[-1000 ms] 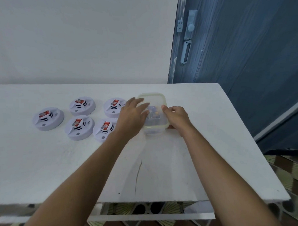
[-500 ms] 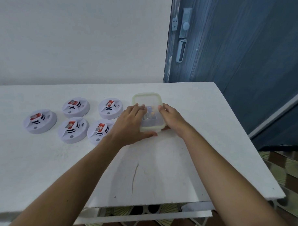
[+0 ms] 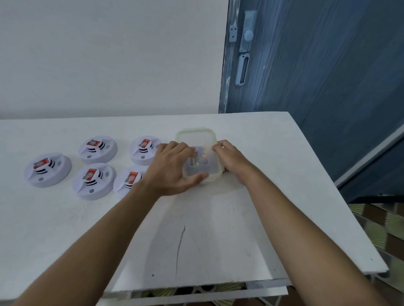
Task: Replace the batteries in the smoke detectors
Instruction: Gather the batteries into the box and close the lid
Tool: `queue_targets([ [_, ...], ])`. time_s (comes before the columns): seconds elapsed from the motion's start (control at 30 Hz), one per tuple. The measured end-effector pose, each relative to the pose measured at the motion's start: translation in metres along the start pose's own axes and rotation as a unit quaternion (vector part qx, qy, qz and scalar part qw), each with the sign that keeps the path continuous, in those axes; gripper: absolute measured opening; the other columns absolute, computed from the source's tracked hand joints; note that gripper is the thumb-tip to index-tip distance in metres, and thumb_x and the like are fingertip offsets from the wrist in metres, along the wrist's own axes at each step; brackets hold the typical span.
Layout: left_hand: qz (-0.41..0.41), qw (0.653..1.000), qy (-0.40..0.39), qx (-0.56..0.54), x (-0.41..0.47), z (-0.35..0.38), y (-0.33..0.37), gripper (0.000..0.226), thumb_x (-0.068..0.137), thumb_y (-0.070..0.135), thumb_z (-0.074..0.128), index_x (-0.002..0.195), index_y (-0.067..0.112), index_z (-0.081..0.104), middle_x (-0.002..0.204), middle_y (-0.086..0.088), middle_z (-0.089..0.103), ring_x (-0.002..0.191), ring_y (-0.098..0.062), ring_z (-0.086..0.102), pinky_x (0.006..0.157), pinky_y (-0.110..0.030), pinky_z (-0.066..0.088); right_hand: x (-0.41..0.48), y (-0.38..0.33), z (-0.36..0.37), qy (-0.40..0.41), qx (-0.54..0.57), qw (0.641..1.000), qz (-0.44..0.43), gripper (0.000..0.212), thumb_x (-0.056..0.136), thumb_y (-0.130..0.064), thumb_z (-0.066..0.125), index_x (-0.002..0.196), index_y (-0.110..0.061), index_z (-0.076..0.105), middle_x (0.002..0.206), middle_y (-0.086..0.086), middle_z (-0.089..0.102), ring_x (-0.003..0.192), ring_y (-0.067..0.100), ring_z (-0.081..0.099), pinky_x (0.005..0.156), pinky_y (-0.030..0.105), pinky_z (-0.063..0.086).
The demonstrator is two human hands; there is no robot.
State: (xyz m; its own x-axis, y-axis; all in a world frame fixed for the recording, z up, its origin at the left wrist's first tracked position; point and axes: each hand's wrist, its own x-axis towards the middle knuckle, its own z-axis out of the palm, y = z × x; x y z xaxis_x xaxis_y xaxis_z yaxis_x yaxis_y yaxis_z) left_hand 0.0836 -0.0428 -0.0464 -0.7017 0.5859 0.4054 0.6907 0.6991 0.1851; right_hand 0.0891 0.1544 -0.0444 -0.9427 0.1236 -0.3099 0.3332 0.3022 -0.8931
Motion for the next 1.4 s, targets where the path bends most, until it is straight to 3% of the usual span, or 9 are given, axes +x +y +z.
queue_targets([
  [0.1, -0.033, 0.998, 0.029, -0.052, 0.019, -0.002, -0.004, 0.046, 0.089, 0.059, 0.038, 0.091, 0.023, 0.065, 0.095, 0.008, 0.062, 0.093, -0.015, 0.048, 0.08, -0.031, 0.025, 0.008, -0.008, 0.003, 0.02, 0.03, 0.999, 0.003, 0.029, 0.095, -0.025, 0.045, 0.122, -0.018, 0.055, 0.115, -0.001, 0.058, 0.102, 0.018, 0.054, 0.079, 0.032, 0.042],
  [0.3, -0.181, 0.976, -0.048, -0.114, 0.073, 0.02, -0.007, 0.045, 0.1, 0.039, 0.035, 0.136, 0.018, 0.05, 0.145, -0.002, 0.044, 0.137, -0.024, 0.03, 0.107, -0.042, 0.025, 0.021, -0.009, 0.021, 0.074, 0.078, 0.994, -0.008, 0.032, 0.103, -0.025, 0.037, 0.123, -0.009, 0.057, 0.11, 0.003, 0.058, 0.098, 0.021, 0.054, 0.079, 0.032, 0.041],
  [0.53, -0.207, 0.966, -0.125, -0.095, 0.097, 0.031, -0.022, 0.062, 0.088, 0.053, 0.02, 0.12, 0.017, 0.058, 0.124, -0.004, 0.062, 0.111, -0.027, 0.05, 0.097, -0.044, 0.039, 0.032, -0.008, 0.031, 0.122, 0.058, 0.99, -0.026, 0.029, 0.105, -0.029, 0.035, 0.092, -0.012, 0.055, 0.082, -0.002, 0.052, 0.083, 0.022, 0.048, 0.074, 0.03, 0.036],
  [0.9, -0.198, 0.973, -0.117, -0.033, 0.1, 0.037, -0.024, 0.04, 0.1, 0.04, 0.03, 0.117, 0.016, 0.057, 0.116, -0.004, 0.062, 0.105, -0.027, 0.051, 0.087, -0.041, 0.035, 0.029, -0.013, 0.031, 0.134, 0.015, 0.99, -0.035, 0.034, 0.107, -0.03, 0.035, 0.109, -0.008, 0.061, 0.102, 0.006, 0.059, 0.099, 0.027, 0.056, 0.079, 0.03, 0.038],
  [1.07, -0.218, 0.958, -0.048, -0.18, 0.092, 0.024, -0.025, 0.042, 0.094, 0.022, 0.034, 0.118, 0.011, 0.067, 0.122, -0.005, 0.067, 0.113, -0.024, 0.057, 0.098, -0.03, 0.041, 0.021, -0.021, 0.032, 0.194, -0.128, 0.967, -0.107, 0.043, 0.103, -0.021, 0.044, 0.145, -0.013, 0.043, 0.148, 0.005, 0.05, 0.132, 0.026, 0.048, 0.102, 0.035, 0.039],
  [1.17, -0.267, 0.922, 0.02, -0.28, 0.079, 0.011, -0.025, 0.04, 0.09, 0.006, 0.042, 0.117, 0.019, 0.069, 0.123, 0.006, 0.066, 0.099, -0.011, 0.057, 0.08, -0.007, 0.041, 0.015, -0.026, 0.034, 0.203, -0.269, 0.933, -0.128, 0.037, 0.099, -0.017, 0.045, 0.135, -0.02, 0.053, 0.146, 0.001, 0.052, 0.129, 0.026, 0.047, 0.1, 0.039, 0.036],
  [1.23, -0.252, 0.924, 0.026, -0.287, 0.063, 0.004, -0.028, 0.039, 0.088, 0.004, 0.044, 0.112, 0.022, 0.07, 0.119, 0.009, 0.067, 0.102, -0.01, 0.06, 0.08, -0.005, 0.039, 0.008, -0.032, 0.038, 0.202, -0.32, 0.915, -0.14, 0.036, 0.096, -0.014, 0.05, 0.13, -0.022, 0.059, 0.149, -0.001, 0.047, 0.135, 0.025, 0.039, 0.105, 0.04, 0.031],
  [1.3, -0.228, 0.933, 0.017, -0.277, 0.048, -0.002, -0.029, 0.036, 0.089, 0.005, 0.047, 0.11, 0.021, 0.071, 0.115, 0.01, 0.068, 0.105, -0.007, 0.061, 0.085, -0.008, 0.04, 0.0, -0.038, 0.043, 0.2, -0.319, 0.908, -0.184, 0.037, 0.091, -0.01, 0.052, 0.125, -0.022, 0.062, 0.145, -0.003, 0.052, 0.136, 0.024, 0.038, 0.107, 0.038, 0.029],
  [1.4, -0.228, 0.945, 0.035, -0.231, 0.017, -0.021, -0.045, 0.027, 0.088, 0.009, 0.052, 0.102, 0.023, 0.072, 0.095, 0.013, 0.068, 0.085, -0.003, 0.06, 0.075, -0.005, 0.038, -0.017, -0.048, 0.072, 0.19, -0.241, 0.907, -0.288, 0.033, 0.084, -0.004, 0.051, 0.108, -0.018, 0.07, 0.118, -0.001, 0.068, 0.119, 0.026, 0.053, 0.101, 0.035, 0.037],
])
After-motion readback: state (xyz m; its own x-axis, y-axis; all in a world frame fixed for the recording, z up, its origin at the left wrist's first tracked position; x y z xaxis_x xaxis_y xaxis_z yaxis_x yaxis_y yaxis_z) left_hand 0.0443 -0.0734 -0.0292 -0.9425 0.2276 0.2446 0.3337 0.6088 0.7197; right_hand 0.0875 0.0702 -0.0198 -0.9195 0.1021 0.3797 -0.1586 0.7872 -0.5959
